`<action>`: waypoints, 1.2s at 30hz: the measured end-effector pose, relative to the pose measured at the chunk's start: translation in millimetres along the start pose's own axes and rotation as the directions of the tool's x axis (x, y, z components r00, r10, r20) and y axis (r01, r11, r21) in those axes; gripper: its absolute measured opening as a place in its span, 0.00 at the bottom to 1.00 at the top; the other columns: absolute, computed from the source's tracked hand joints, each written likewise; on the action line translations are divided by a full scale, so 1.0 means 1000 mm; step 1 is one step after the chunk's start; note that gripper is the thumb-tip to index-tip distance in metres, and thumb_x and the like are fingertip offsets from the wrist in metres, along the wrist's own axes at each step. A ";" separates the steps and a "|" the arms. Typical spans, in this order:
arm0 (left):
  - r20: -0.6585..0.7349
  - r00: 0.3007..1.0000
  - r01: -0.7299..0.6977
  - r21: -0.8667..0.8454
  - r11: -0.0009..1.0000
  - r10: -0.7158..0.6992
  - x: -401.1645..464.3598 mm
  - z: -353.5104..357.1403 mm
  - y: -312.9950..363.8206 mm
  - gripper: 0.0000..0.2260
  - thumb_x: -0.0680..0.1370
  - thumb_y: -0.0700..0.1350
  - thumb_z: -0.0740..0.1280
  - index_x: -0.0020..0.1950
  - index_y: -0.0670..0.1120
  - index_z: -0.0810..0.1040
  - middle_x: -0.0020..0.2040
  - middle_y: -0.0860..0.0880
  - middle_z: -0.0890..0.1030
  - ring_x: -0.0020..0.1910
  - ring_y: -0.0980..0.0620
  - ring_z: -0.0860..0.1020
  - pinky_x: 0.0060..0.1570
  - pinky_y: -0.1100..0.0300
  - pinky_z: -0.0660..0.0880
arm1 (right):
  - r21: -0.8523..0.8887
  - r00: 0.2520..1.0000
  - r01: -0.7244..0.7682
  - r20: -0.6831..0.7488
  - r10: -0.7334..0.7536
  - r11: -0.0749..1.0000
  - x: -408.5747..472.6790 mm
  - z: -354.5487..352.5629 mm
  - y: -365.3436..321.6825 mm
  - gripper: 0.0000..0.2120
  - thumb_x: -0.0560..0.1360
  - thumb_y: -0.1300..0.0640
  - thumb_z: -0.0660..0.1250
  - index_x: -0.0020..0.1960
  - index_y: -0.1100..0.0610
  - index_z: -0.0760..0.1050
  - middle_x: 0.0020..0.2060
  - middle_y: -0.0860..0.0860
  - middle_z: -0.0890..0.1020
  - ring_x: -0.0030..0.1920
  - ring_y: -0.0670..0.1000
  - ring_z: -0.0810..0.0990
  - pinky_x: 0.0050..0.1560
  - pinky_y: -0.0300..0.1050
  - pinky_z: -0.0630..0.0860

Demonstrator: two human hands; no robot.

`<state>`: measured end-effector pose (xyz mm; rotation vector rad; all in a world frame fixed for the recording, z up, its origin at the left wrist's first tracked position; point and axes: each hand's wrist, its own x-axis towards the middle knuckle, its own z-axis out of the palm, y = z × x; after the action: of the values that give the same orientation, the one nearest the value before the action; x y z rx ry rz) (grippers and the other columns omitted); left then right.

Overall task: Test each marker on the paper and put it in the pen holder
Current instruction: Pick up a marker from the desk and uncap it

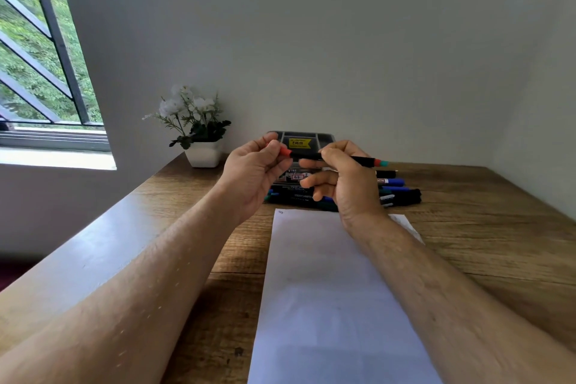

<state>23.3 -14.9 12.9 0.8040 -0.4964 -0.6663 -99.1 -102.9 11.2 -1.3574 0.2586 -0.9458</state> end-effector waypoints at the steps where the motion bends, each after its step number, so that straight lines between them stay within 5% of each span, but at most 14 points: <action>1: 0.004 1.000 0.000 0.009 1.000 -0.001 0.000 0.000 -0.001 0.07 0.81 0.35 0.62 0.58 0.40 0.76 0.41 0.45 0.81 0.40 0.54 0.82 0.43 0.61 0.82 | -0.011 1.000 0.001 0.003 -0.001 1.000 0.000 0.000 0.001 0.07 0.81 0.61 0.62 0.45 0.58 0.74 0.39 0.57 0.87 0.28 0.53 0.82 0.23 0.41 0.75; 12: -0.062 0.997 -0.037 0.041 0.998 0.040 0.001 -0.006 0.001 0.09 0.80 0.37 0.65 0.59 0.37 0.79 0.44 0.43 0.83 0.40 0.53 0.83 0.38 0.65 0.81 | -0.136 0.997 0.073 -0.006 -0.074 0.988 0.004 -0.005 0.000 0.06 0.77 0.65 0.69 0.51 0.58 0.83 0.36 0.56 0.85 0.30 0.53 0.82 0.24 0.42 0.76; 16: -0.053 0.998 -0.033 0.073 0.997 0.037 0.001 -0.006 -0.001 0.09 0.80 0.38 0.66 0.58 0.38 0.80 0.44 0.44 0.83 0.41 0.53 0.83 0.40 0.65 0.81 | -0.019 0.996 0.003 0.088 -0.001 1.000 0.000 -0.006 0.001 0.14 0.80 0.54 0.61 0.55 0.60 0.83 0.43 0.59 0.87 0.35 0.56 0.85 0.27 0.43 0.78; 19: -0.051 0.998 -0.043 0.090 0.995 0.048 0.001 -0.004 -0.005 0.07 0.80 0.39 0.66 0.56 0.40 0.81 0.44 0.44 0.83 0.42 0.53 0.82 0.41 0.64 0.81 | -0.056 0.995 -0.017 0.100 0.023 0.998 -0.001 -0.006 0.000 0.15 0.82 0.59 0.56 0.56 0.60 0.81 0.44 0.59 0.86 0.36 0.56 0.84 0.27 0.43 0.78; 24: -0.111 0.990 -0.087 0.021 0.996 0.089 0.003 -0.006 -0.002 0.05 0.79 0.39 0.67 0.55 0.41 0.76 0.43 0.43 0.83 0.41 0.52 0.83 0.37 0.65 0.80 | -0.250 0.998 0.055 0.043 -0.046 0.967 0.000 -0.007 -0.001 0.02 0.78 0.62 0.67 0.50 0.59 0.78 0.37 0.57 0.86 0.30 0.54 0.81 0.24 0.43 0.76; 31: -0.101 0.988 -0.124 -0.026 0.992 0.121 0.000 -0.006 -0.002 0.08 0.78 0.38 0.69 0.57 0.41 0.76 0.43 0.44 0.84 0.39 0.53 0.84 0.37 0.63 0.81 | -0.494 0.985 0.175 0.098 -0.145 0.852 -0.006 -0.008 0.005 0.04 0.75 0.60 0.73 0.44 0.57 0.79 0.33 0.50 0.84 0.26 0.39 0.79 0.27 0.30 0.72; 36: -0.079 0.991 -0.115 -0.066 0.991 0.110 -0.003 0.001 -0.005 0.09 0.77 0.36 0.68 0.57 0.43 0.76 0.47 0.43 0.85 0.43 0.51 0.84 0.39 0.62 0.81 | -0.475 0.993 0.116 0.069 -0.094 0.872 -0.005 -0.009 0.004 0.07 0.76 0.59 0.72 0.41 0.56 0.76 0.25 0.46 0.78 0.23 0.41 0.72 0.25 0.35 0.70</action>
<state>19.1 -15.7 8.9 0.7266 -0.4447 -0.5441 -106.4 -106.7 3.6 -1.8632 0.4080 -0.9782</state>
